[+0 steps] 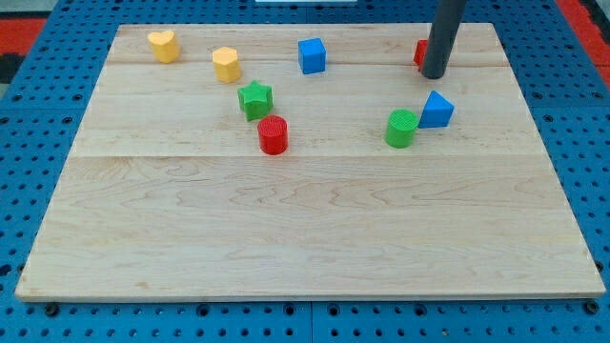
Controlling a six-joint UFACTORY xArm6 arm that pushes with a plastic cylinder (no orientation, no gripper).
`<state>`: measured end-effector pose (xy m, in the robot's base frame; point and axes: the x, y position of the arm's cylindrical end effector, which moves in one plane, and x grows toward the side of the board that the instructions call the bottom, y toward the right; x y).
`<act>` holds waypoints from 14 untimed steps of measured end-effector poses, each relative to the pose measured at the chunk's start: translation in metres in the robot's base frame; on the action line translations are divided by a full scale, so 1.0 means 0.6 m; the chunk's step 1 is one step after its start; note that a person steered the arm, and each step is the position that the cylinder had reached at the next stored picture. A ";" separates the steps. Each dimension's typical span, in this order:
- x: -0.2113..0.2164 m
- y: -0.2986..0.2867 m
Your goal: Push green star towards the left center of the board
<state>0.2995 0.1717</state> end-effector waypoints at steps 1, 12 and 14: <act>0.014 -0.001; 0.094 -0.475; 0.044 -0.487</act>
<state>0.3256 -0.1206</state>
